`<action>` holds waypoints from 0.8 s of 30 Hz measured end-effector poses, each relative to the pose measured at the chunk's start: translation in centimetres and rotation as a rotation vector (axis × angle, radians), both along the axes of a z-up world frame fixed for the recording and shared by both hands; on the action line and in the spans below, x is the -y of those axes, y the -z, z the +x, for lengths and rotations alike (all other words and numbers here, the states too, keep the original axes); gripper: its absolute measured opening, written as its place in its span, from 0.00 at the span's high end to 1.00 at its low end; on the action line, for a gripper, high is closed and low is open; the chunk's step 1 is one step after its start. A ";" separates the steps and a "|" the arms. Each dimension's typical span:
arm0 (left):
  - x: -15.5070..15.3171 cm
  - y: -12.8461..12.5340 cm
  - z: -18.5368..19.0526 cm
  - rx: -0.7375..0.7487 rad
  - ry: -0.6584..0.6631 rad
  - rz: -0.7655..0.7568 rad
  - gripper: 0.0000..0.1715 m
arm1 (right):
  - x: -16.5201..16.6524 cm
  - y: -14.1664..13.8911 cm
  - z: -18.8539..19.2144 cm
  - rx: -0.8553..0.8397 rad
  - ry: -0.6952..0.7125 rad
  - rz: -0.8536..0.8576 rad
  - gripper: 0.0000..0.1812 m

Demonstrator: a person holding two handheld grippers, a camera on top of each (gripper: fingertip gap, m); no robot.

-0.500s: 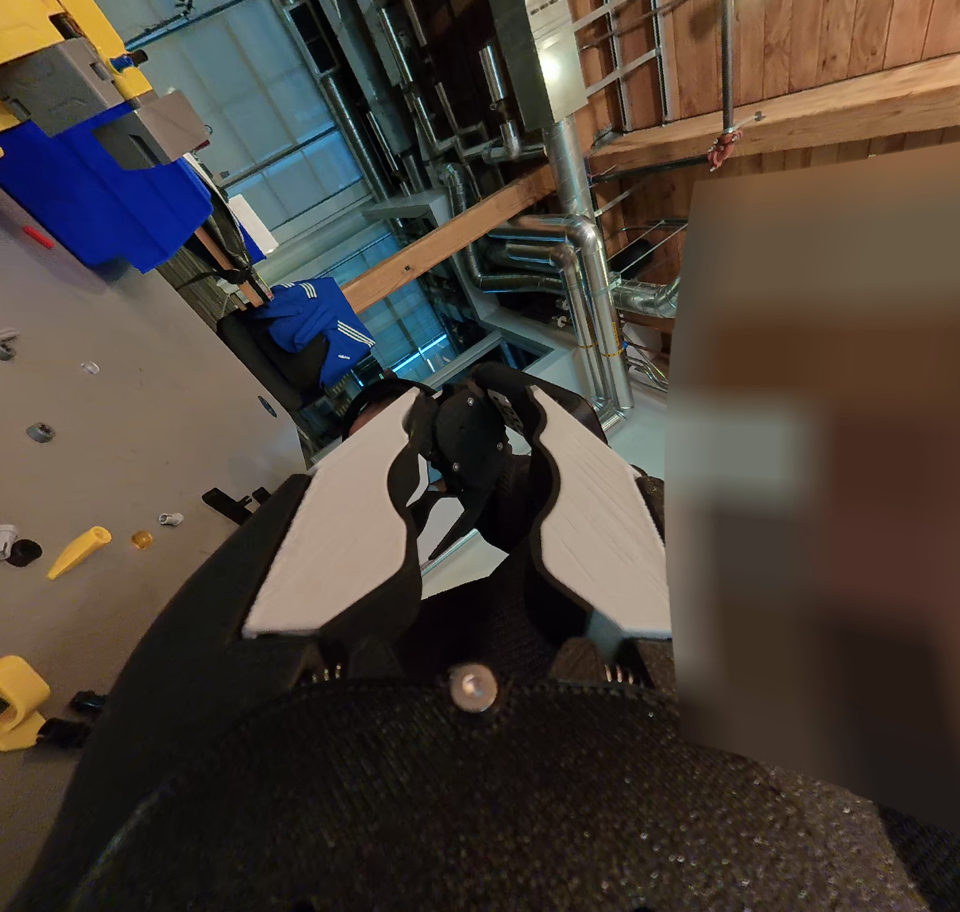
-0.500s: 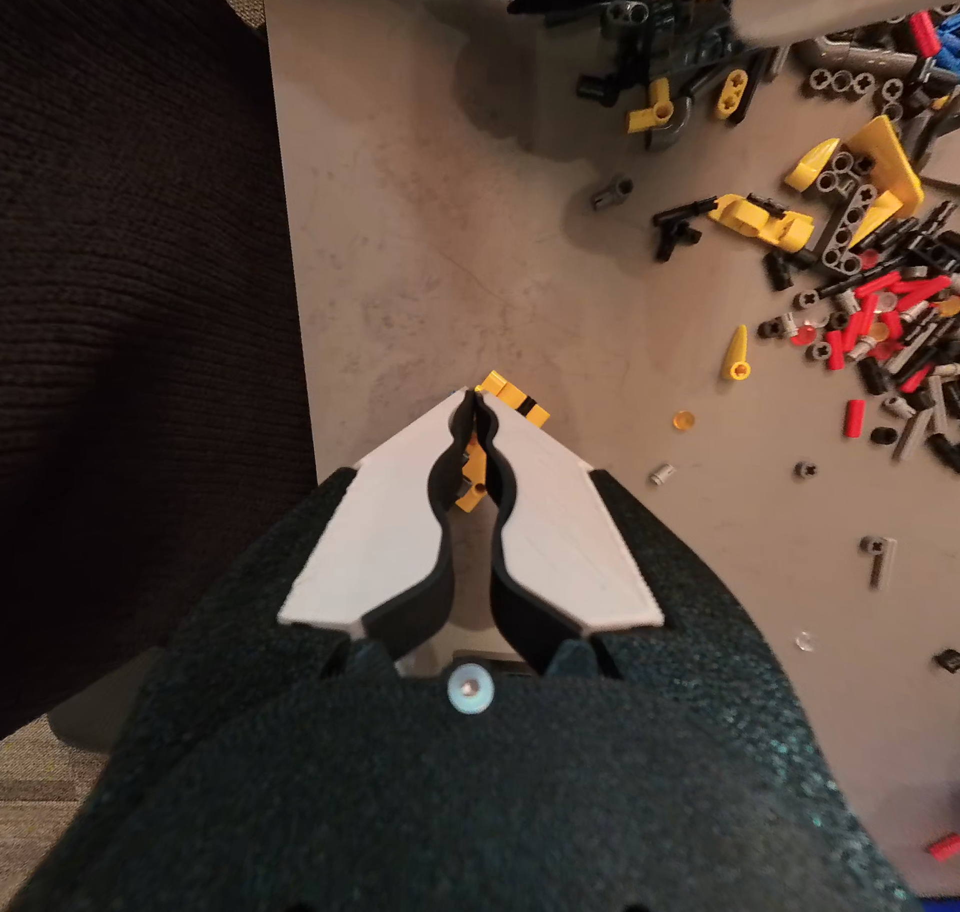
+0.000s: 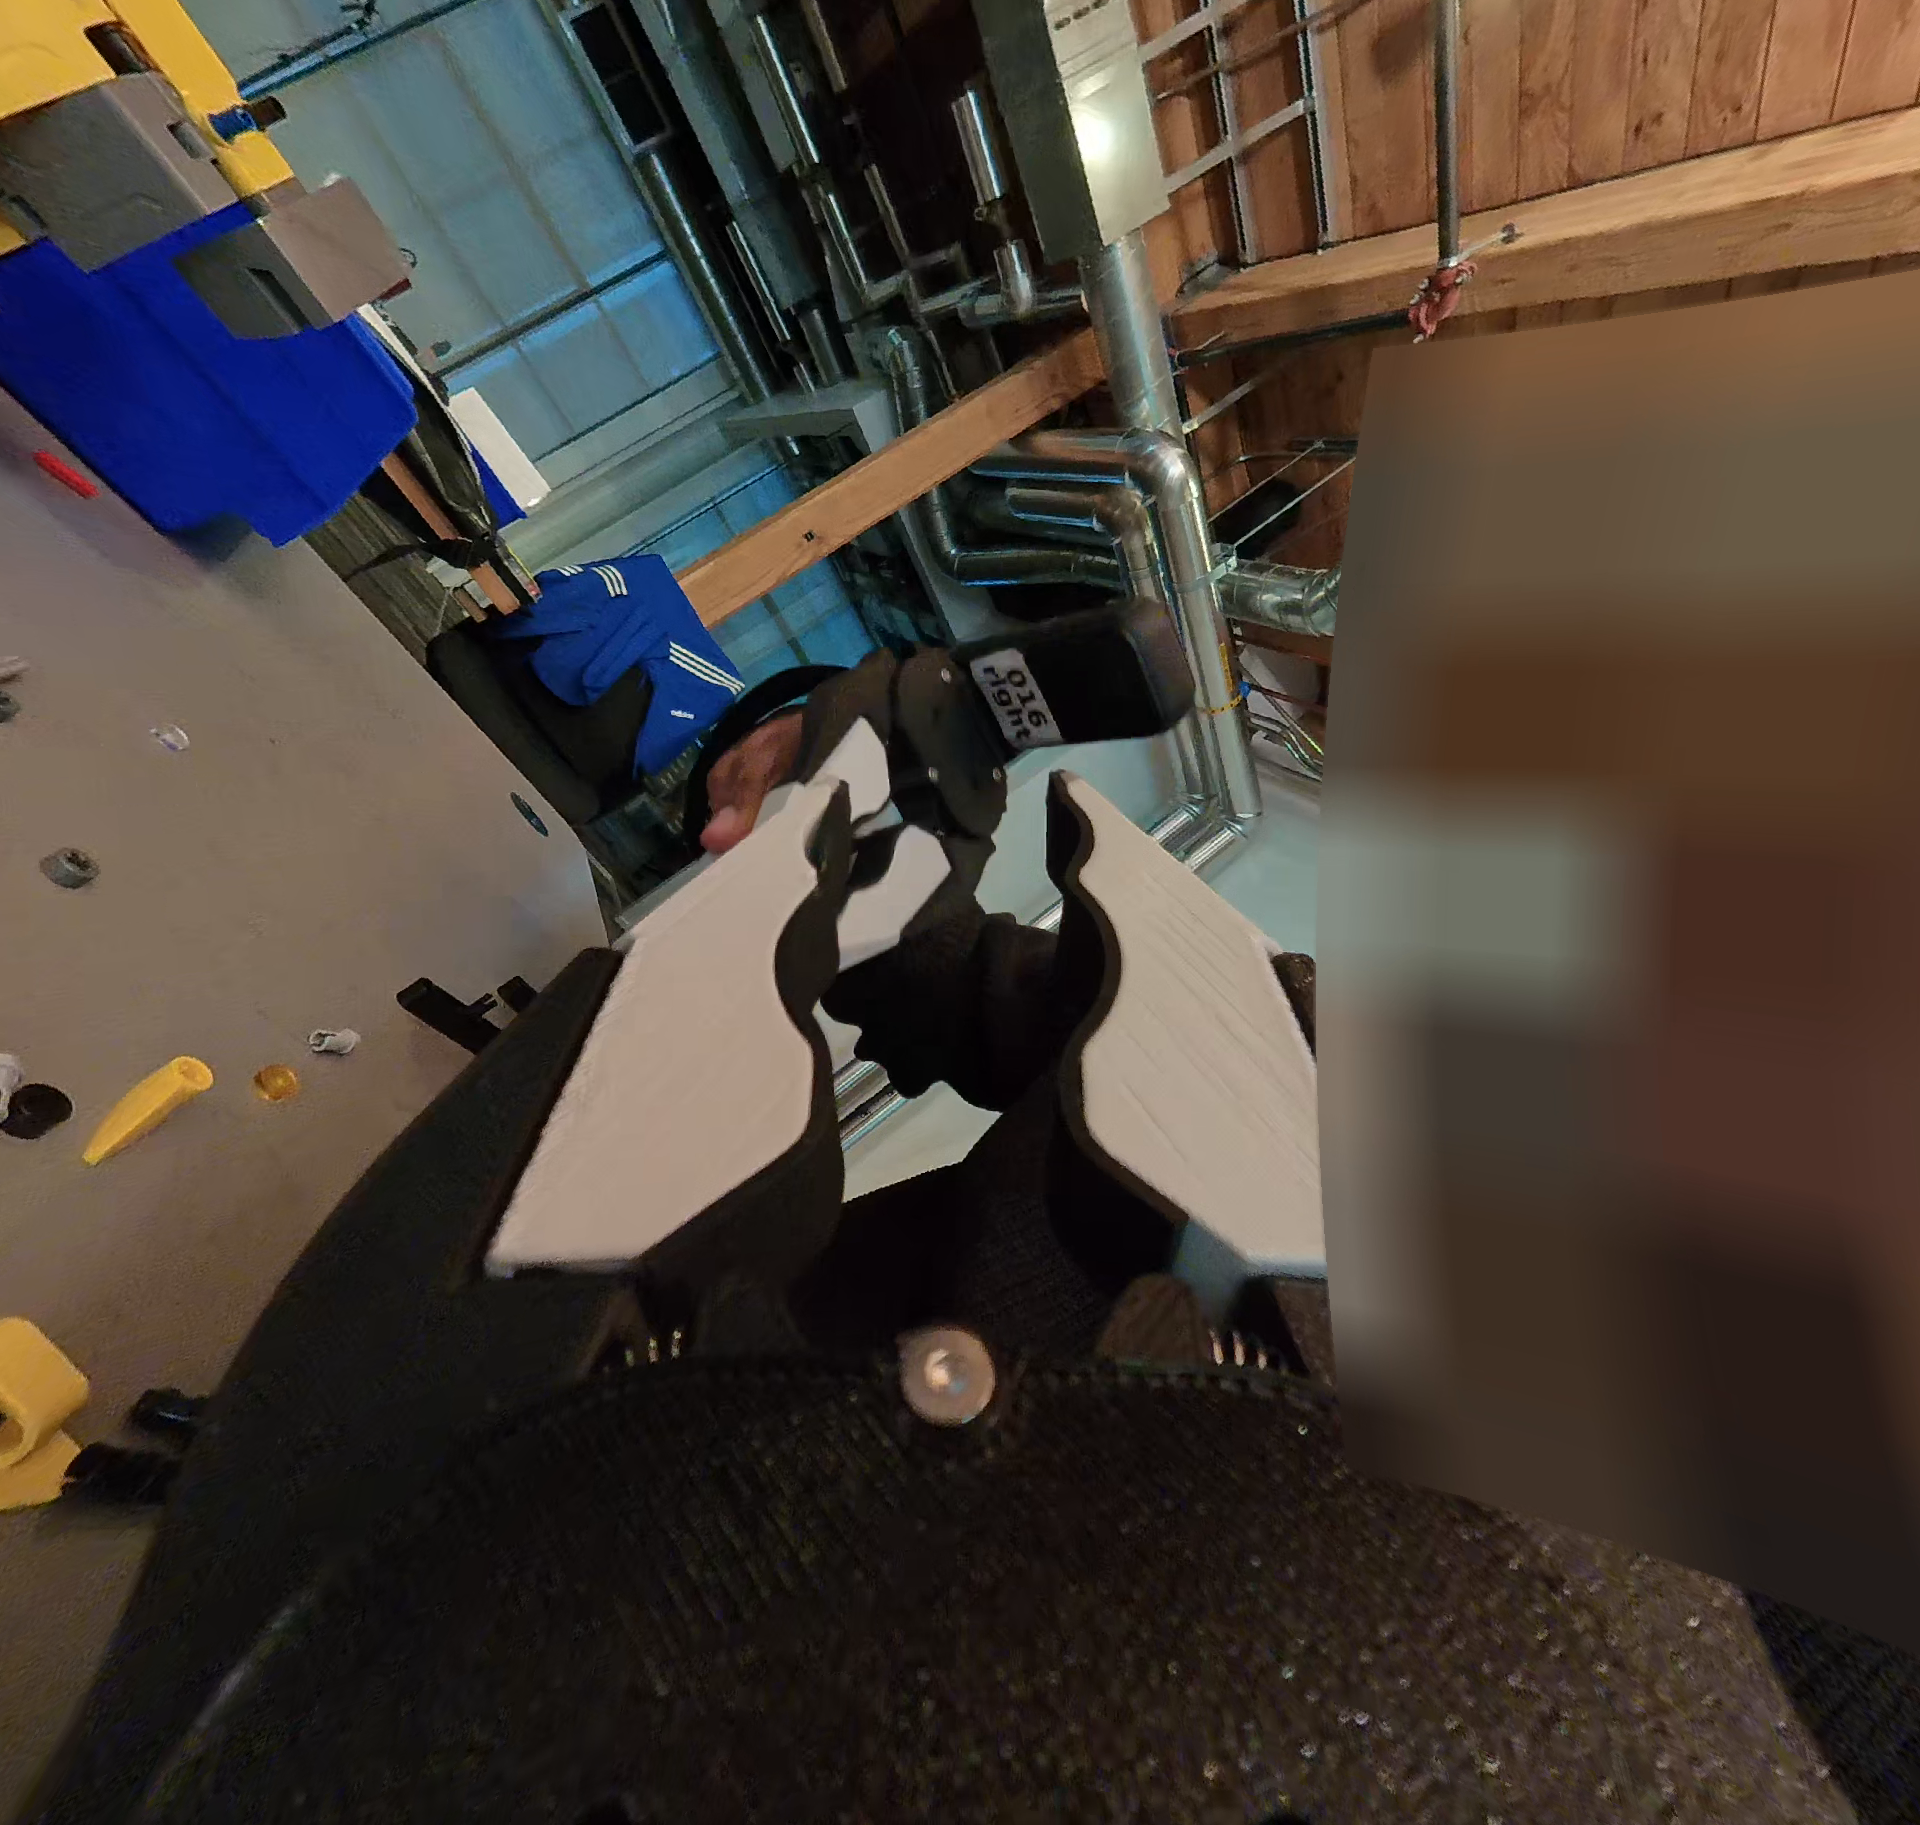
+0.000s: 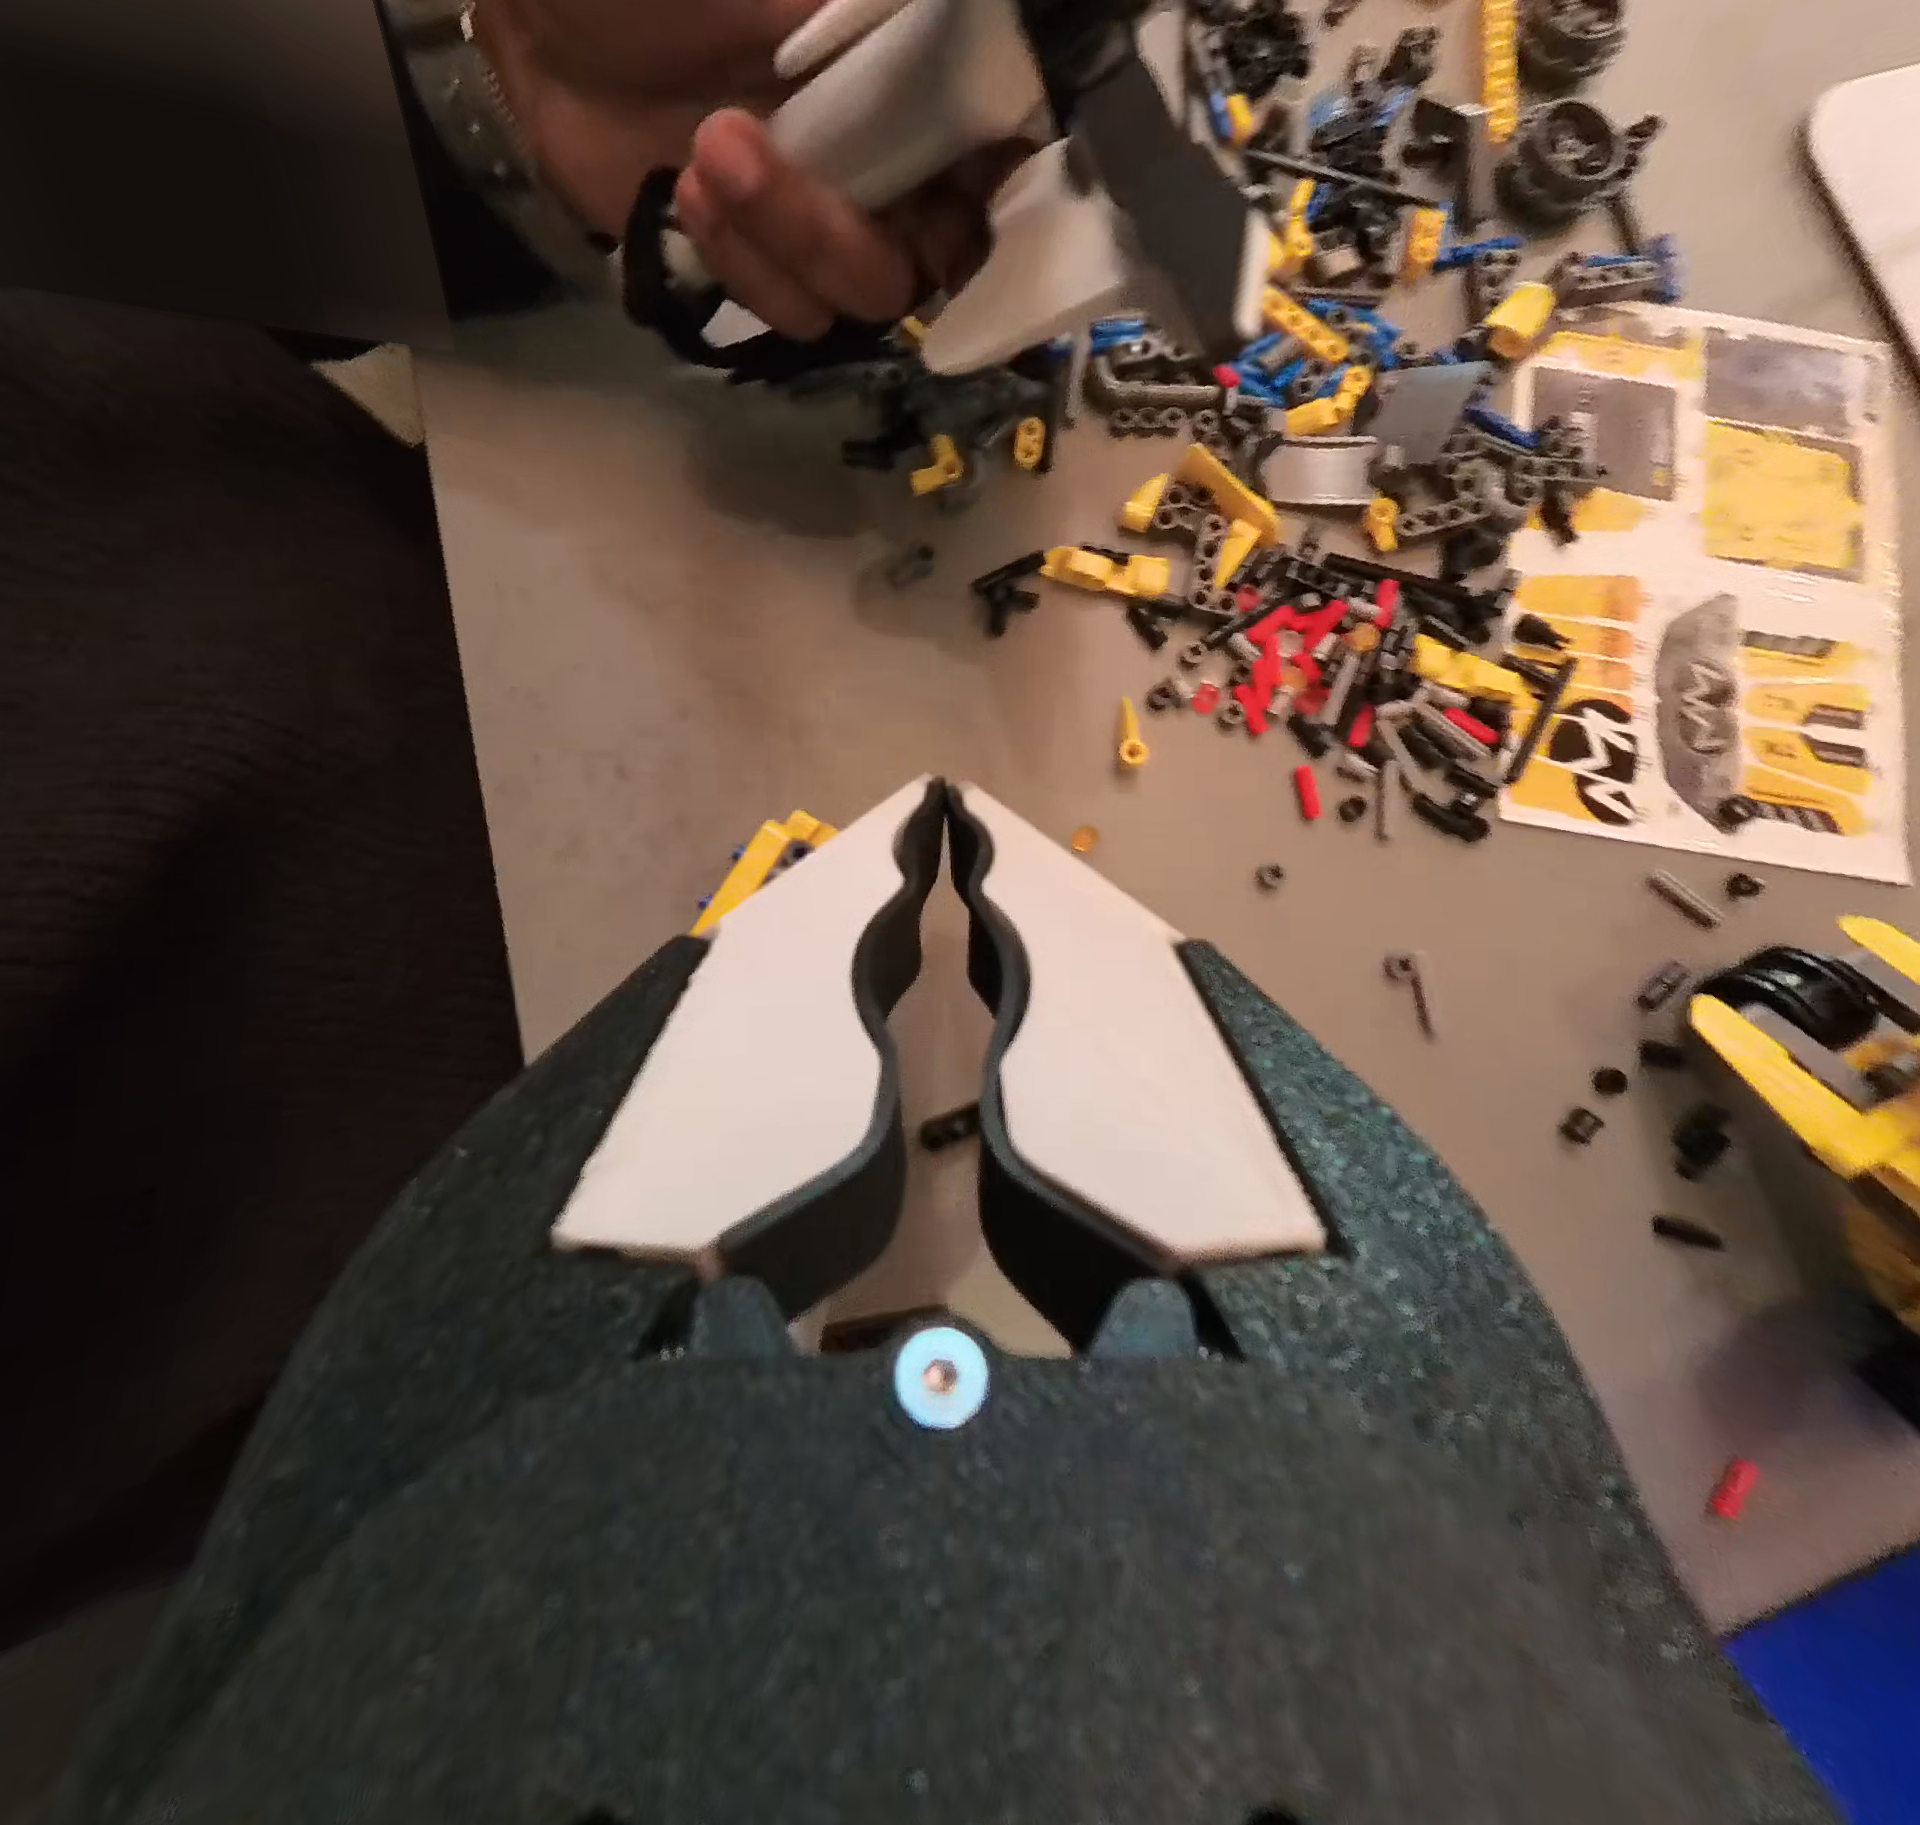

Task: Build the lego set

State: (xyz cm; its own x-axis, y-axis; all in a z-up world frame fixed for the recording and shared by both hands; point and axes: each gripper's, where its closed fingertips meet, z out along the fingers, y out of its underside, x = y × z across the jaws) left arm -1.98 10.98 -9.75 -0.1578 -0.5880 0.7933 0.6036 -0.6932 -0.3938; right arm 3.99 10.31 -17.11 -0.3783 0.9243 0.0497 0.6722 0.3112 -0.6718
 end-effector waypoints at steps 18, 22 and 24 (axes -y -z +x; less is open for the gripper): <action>-1.3 -0.4 -7.0 -0.163 -0.520 0.072 0.94 | -14.0 -1.8 -7.6 -0.404 0.192 0.145 0.93; -1.5 0.2 -6.3 -0.235 -0.523 0.062 0.95 | -13.0 -2.6 -7.0 -0.511 0.164 0.141 0.95; -1.6 0.4 -6.1 -0.255 -0.520 0.059 0.95 | -13.5 -2.2 -6.2 -0.530 0.185 0.163 0.96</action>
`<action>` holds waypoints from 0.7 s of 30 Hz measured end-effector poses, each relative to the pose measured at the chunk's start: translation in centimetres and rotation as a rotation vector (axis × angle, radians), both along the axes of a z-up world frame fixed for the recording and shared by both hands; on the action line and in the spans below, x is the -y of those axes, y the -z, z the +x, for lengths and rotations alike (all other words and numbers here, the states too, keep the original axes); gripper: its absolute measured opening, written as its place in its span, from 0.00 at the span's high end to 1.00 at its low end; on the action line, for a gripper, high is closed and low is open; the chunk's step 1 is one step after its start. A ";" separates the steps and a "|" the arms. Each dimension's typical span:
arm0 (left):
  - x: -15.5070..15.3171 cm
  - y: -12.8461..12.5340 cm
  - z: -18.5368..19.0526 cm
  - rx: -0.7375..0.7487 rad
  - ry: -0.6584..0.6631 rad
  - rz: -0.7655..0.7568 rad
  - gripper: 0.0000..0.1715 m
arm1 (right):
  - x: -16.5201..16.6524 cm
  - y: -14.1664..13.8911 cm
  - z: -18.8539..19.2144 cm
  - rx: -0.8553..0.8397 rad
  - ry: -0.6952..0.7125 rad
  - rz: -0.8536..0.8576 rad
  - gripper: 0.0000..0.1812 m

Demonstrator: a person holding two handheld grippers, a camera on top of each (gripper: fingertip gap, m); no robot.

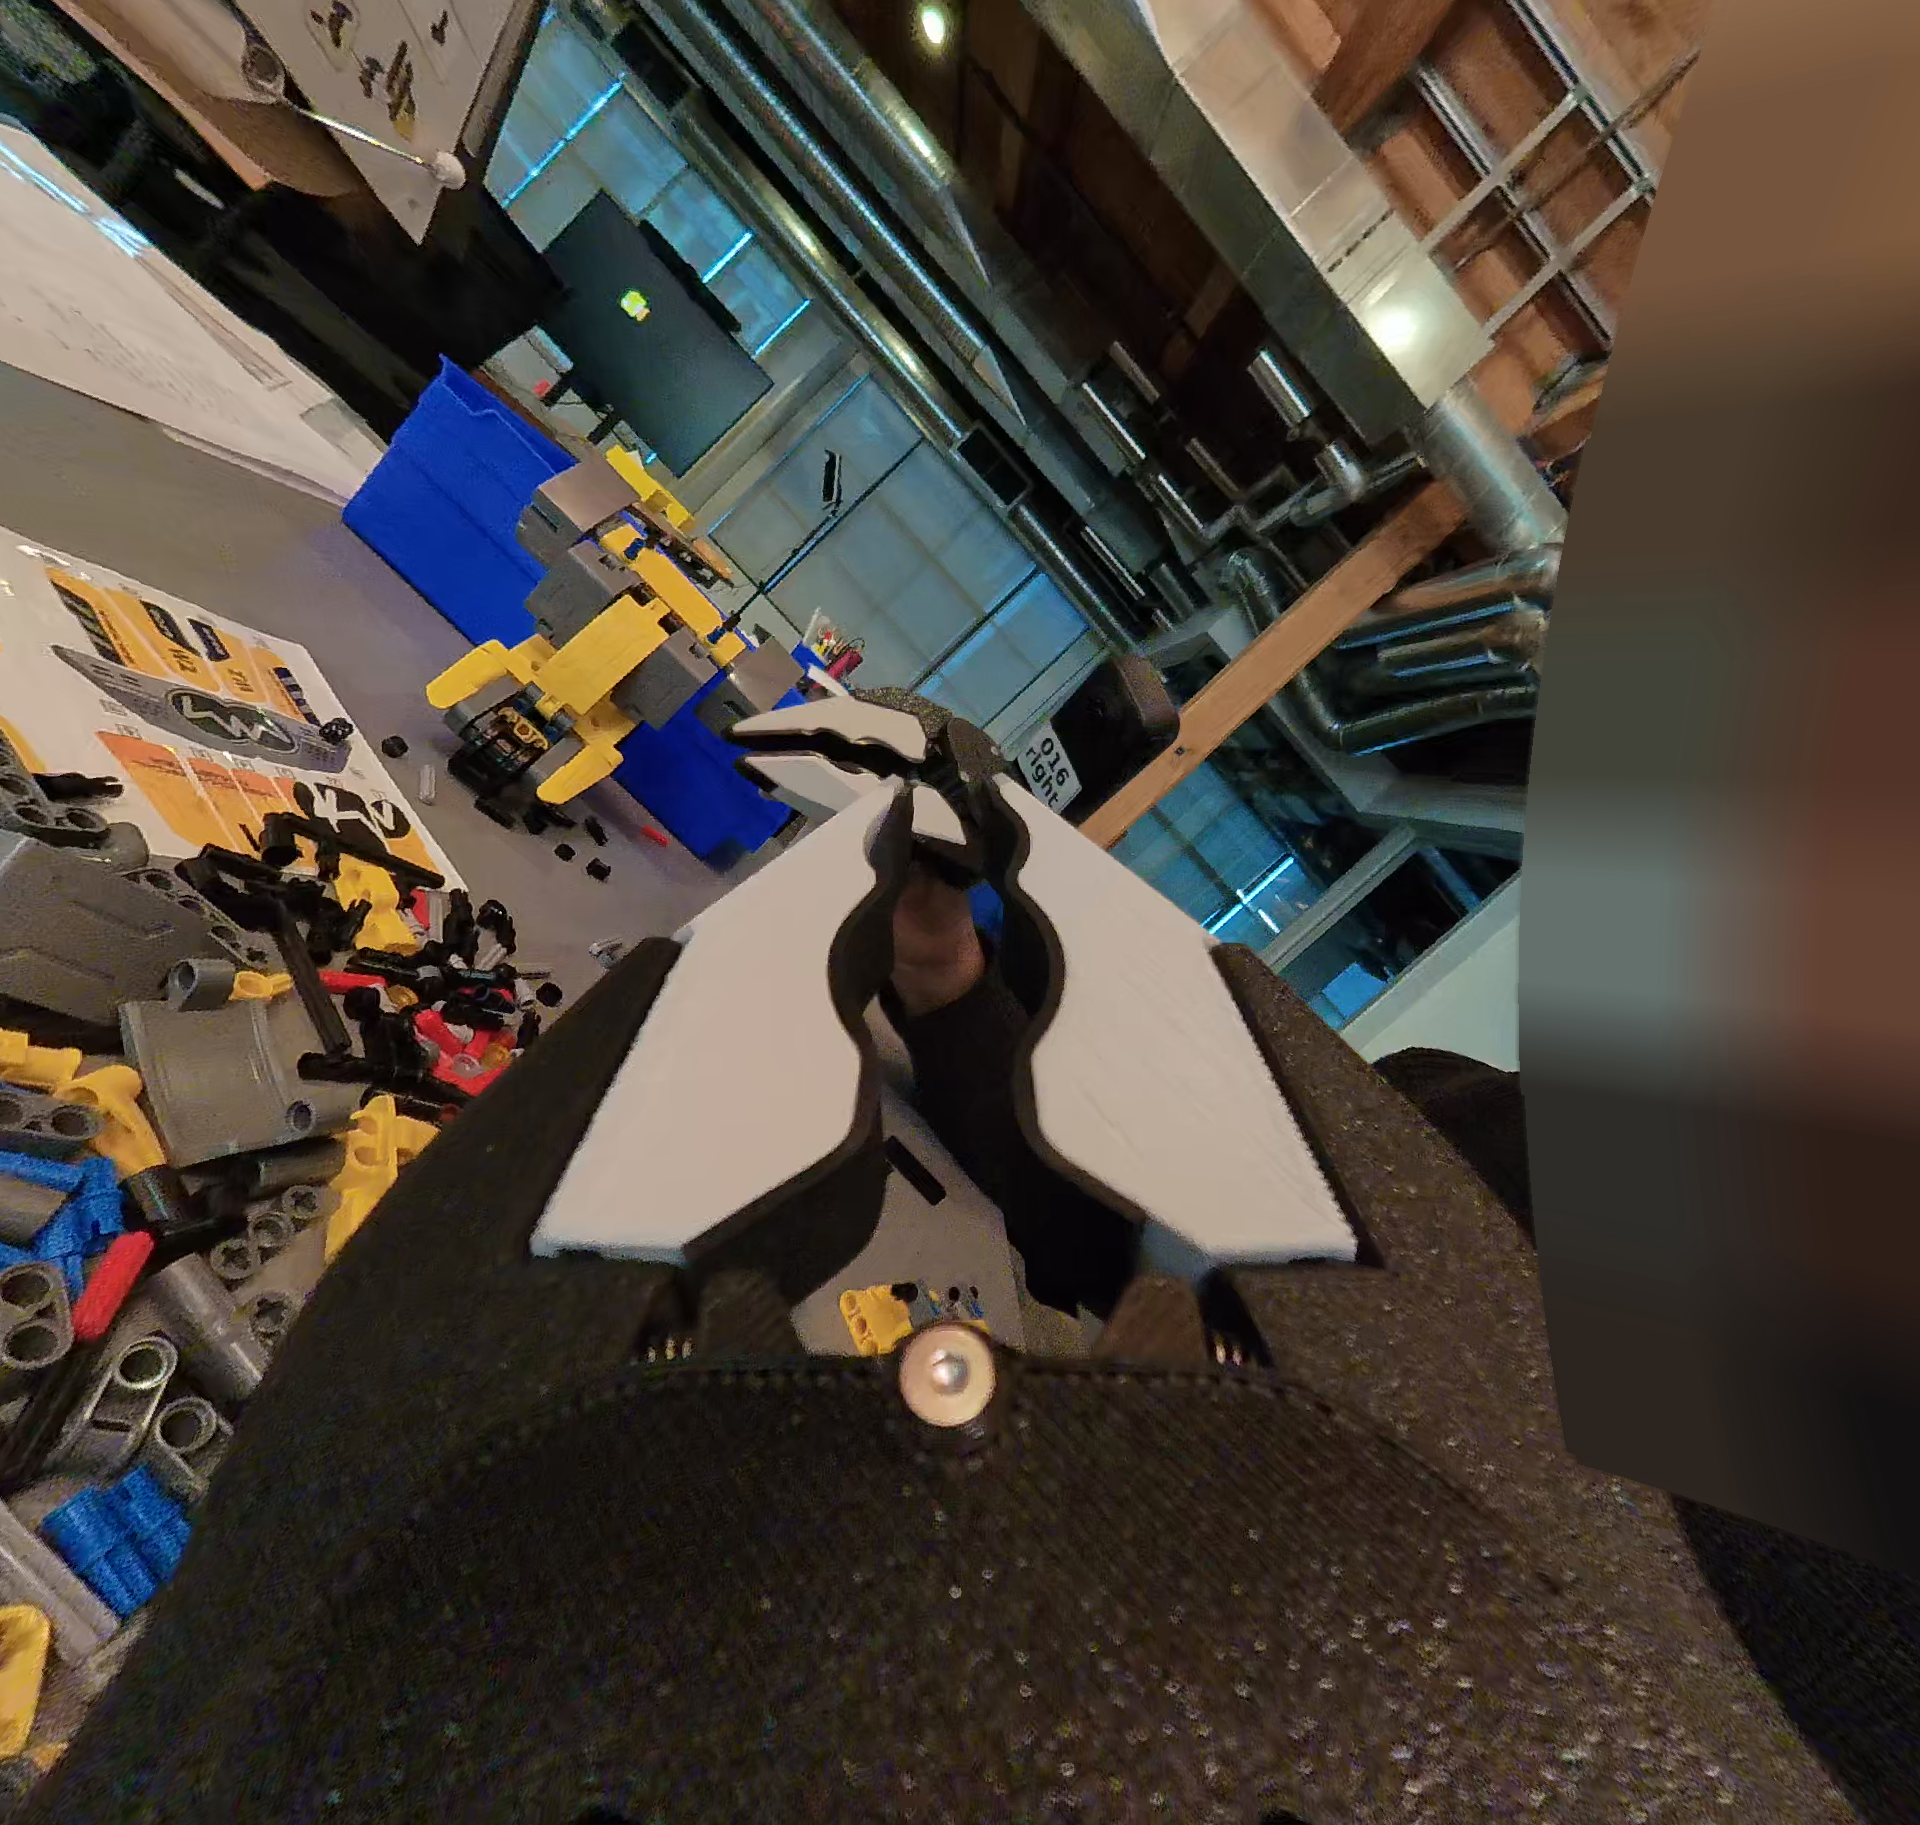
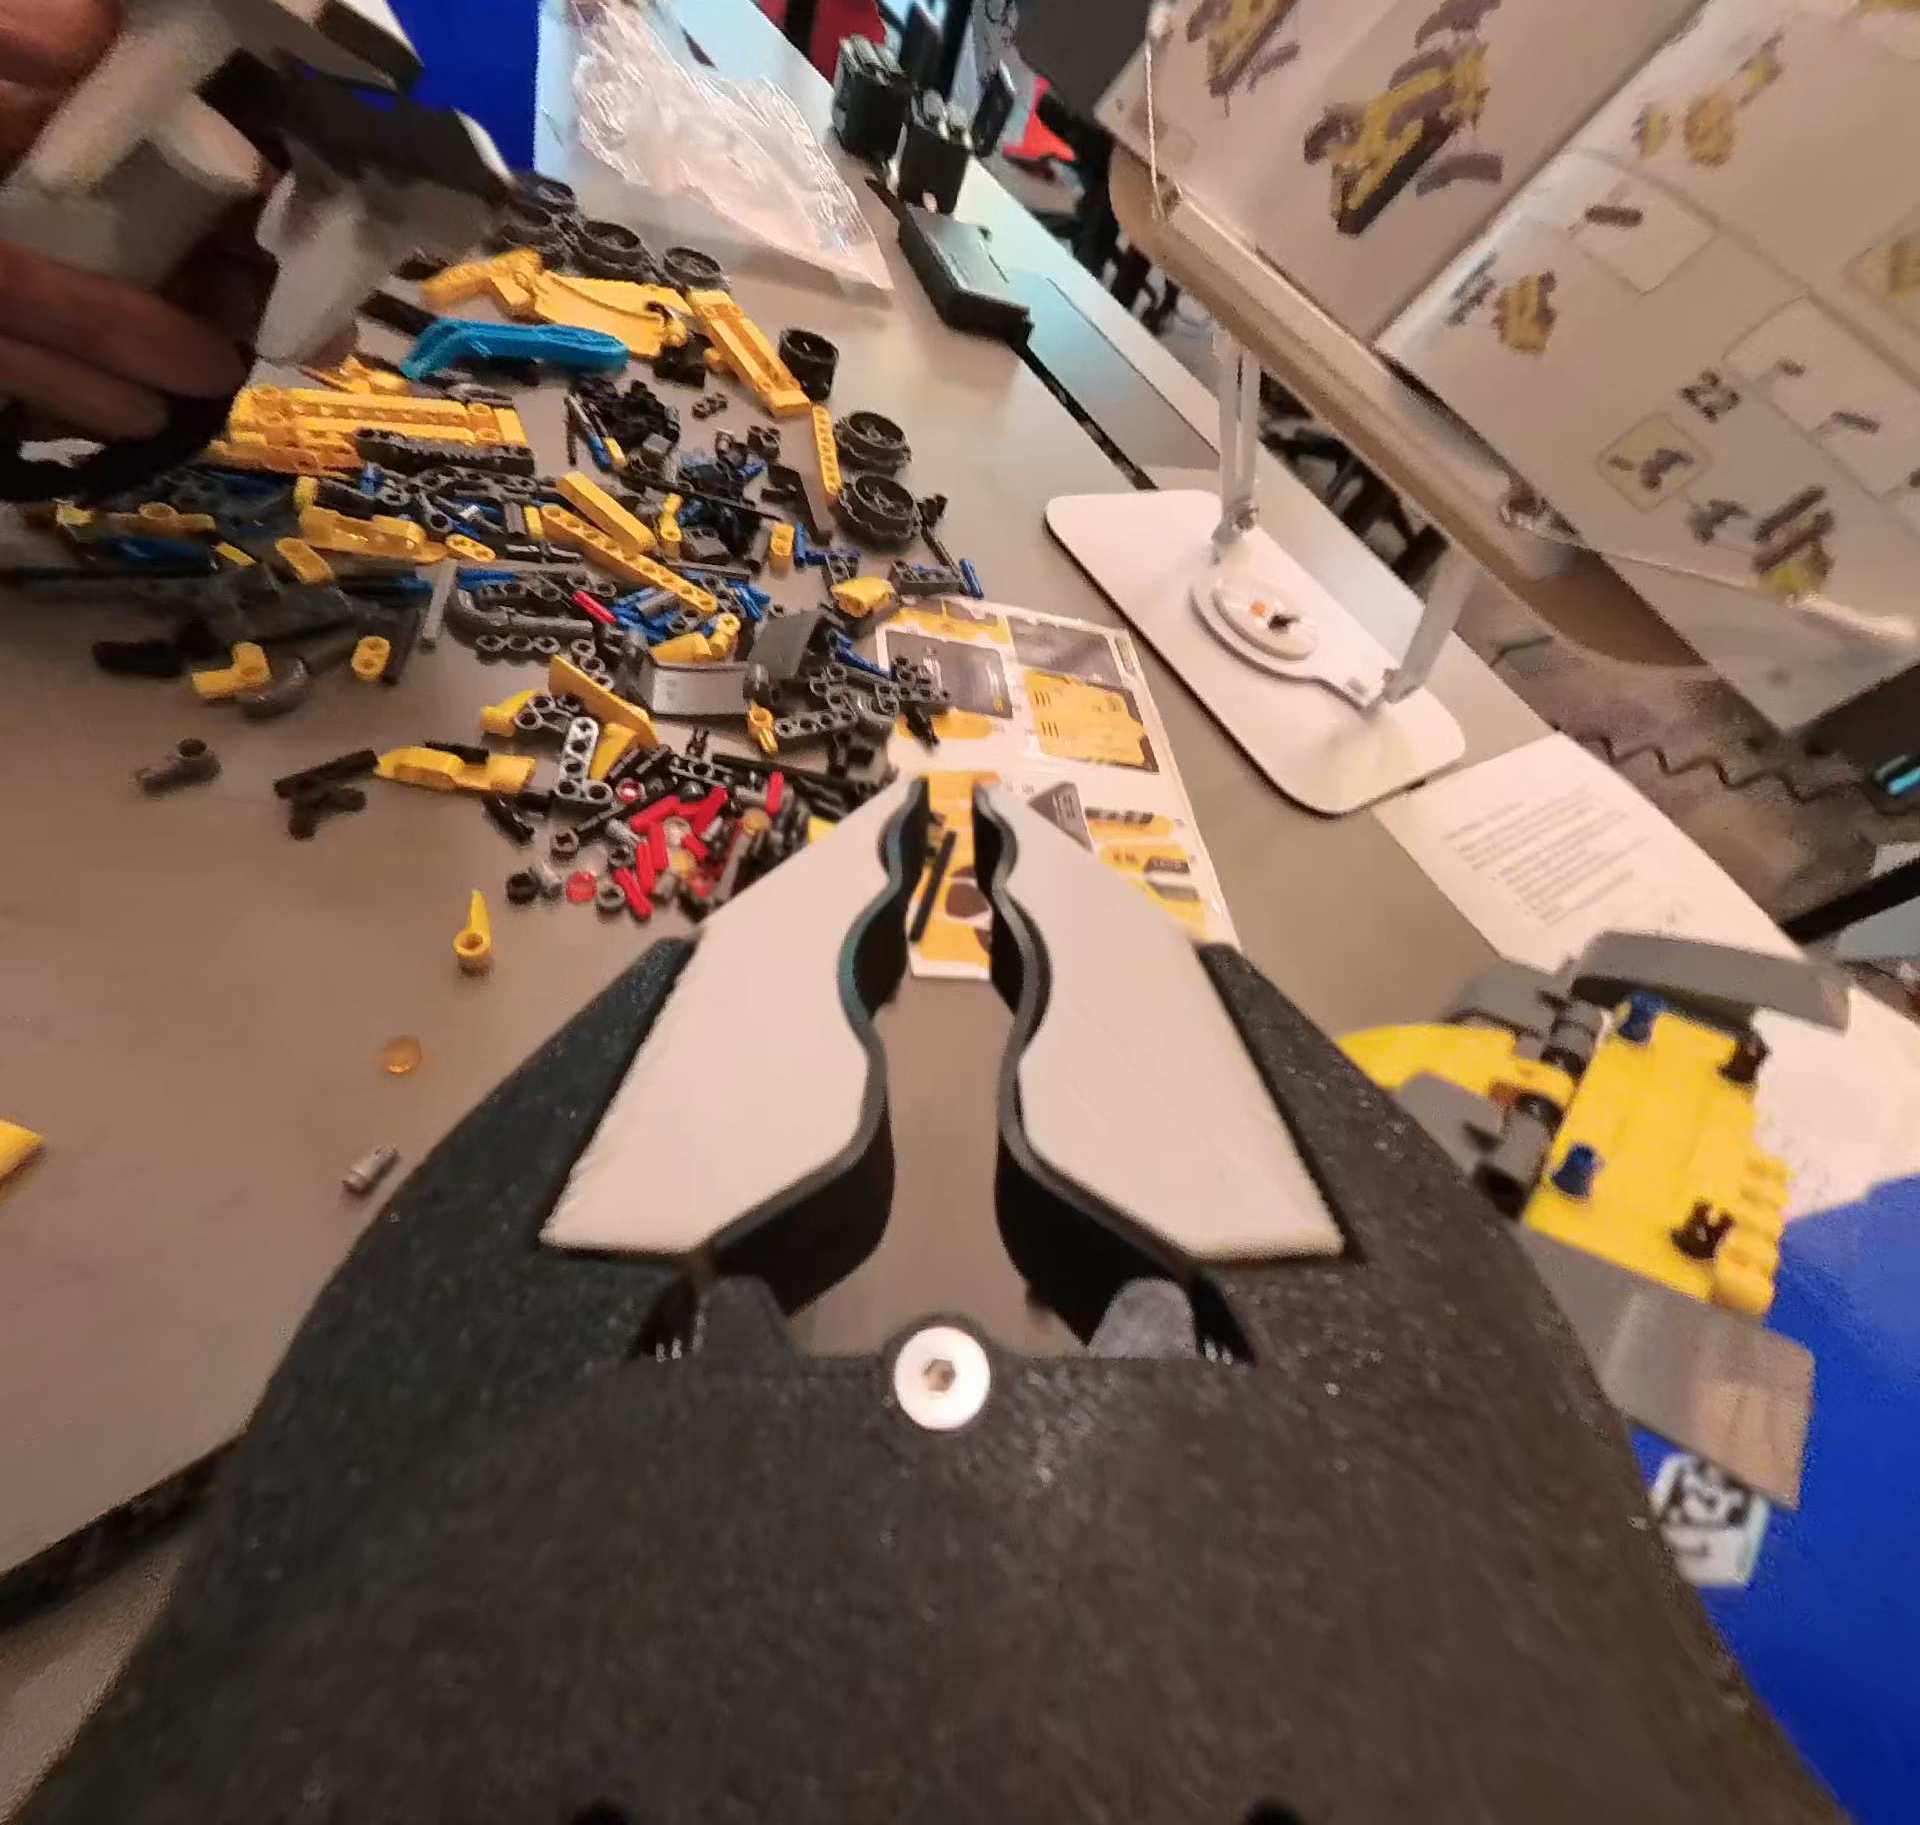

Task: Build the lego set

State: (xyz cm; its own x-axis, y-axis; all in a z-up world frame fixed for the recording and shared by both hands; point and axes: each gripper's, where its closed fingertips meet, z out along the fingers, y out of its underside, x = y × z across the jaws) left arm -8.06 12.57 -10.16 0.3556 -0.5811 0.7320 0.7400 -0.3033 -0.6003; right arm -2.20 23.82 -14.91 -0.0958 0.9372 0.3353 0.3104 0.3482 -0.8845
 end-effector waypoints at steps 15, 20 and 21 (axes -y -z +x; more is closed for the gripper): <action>-0.8 1.8 1.9 -0.311 -0.058 -0.059 0.87 | -0.3 -2.6 1.4 -0.076 -0.001 -0.127 0.90; -1.0 1.9 2.2 -0.257 -0.020 -0.075 0.84 | -0.9 -2.4 1.6 -0.074 0.011 -0.153 0.90; -1.0 1.9 2.1 -0.251 -0.023 -0.075 0.83 | -1.0 -2.4 1.6 -0.074 0.011 -0.162 0.90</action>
